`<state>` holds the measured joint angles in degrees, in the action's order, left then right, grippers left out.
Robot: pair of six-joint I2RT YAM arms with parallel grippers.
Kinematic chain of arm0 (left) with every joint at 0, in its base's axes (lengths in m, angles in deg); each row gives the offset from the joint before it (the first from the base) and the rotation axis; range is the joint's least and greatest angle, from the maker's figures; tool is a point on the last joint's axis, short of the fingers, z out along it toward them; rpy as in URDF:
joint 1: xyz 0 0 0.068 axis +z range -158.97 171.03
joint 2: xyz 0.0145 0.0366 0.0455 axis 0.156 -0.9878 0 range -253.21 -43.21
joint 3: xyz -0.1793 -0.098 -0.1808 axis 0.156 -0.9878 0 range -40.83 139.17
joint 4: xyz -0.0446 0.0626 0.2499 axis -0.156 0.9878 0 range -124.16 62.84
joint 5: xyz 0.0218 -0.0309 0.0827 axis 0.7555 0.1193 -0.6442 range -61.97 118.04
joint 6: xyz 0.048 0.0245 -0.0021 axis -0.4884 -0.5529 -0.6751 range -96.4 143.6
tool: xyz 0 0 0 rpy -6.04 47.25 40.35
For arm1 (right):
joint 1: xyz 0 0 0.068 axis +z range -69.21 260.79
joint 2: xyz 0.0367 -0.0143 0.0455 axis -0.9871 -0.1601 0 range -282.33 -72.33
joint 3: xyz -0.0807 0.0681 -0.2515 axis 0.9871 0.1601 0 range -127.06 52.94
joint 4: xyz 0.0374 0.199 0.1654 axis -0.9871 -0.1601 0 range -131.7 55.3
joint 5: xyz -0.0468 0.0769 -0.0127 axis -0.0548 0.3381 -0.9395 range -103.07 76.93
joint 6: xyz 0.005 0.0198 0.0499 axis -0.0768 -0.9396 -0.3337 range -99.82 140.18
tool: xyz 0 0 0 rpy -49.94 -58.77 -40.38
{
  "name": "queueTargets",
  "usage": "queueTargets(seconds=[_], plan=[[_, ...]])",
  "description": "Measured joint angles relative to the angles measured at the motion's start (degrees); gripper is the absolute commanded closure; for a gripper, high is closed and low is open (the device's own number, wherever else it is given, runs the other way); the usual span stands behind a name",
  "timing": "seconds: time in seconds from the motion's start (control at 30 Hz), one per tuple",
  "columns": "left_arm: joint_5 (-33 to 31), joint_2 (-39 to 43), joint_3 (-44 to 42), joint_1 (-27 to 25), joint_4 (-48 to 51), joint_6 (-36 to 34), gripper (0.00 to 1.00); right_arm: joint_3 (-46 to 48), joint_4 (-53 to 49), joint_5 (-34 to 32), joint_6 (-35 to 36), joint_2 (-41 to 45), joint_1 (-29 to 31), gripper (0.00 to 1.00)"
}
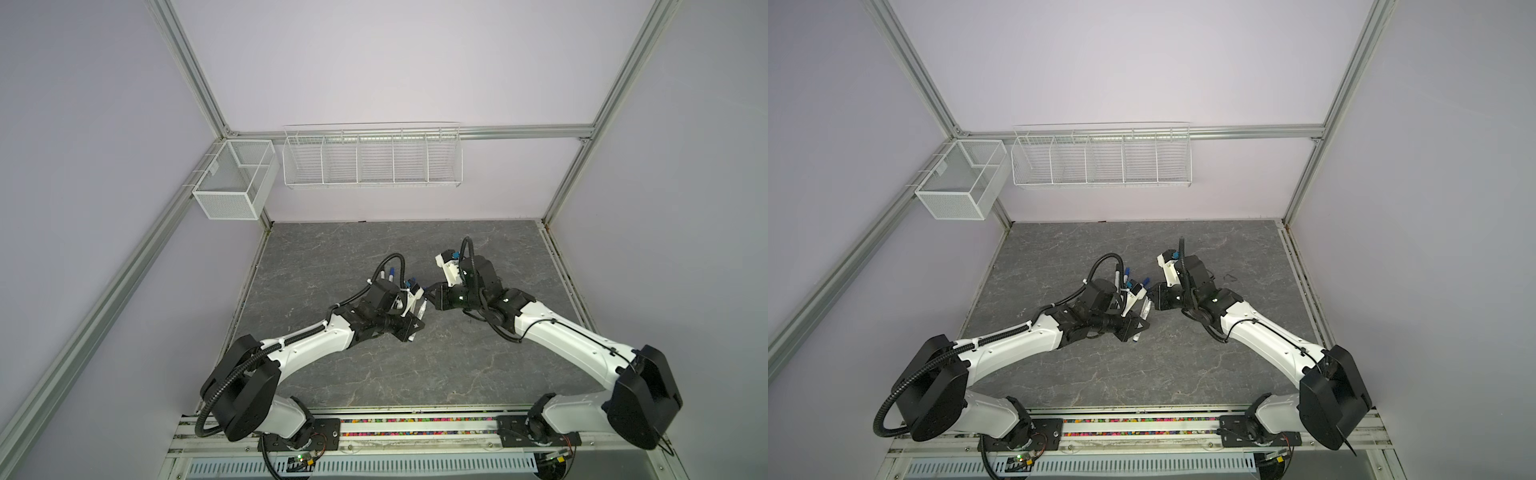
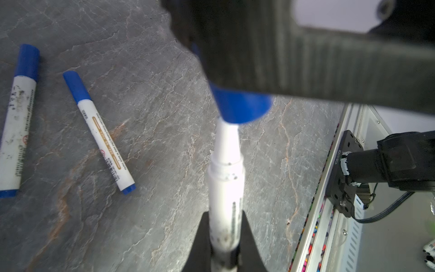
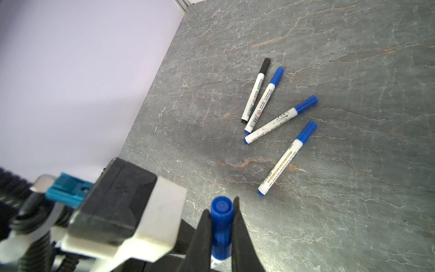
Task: Insert the pens into the pen caps
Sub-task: 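Lift the blue cap with the right gripper over the held marker tip, then push the blue cap down onto the marker tip with the right gripper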
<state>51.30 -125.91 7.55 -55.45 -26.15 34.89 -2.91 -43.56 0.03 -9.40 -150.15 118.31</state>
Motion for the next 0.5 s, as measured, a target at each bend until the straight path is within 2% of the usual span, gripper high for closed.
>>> queueTargets(seconds=[0.5], plan=[[0.55,1.40,-0.50,-0.04,-0.92,0.00,1.00,0.07,0.20,0.04,0.00,0.07,-0.31,0.91]])
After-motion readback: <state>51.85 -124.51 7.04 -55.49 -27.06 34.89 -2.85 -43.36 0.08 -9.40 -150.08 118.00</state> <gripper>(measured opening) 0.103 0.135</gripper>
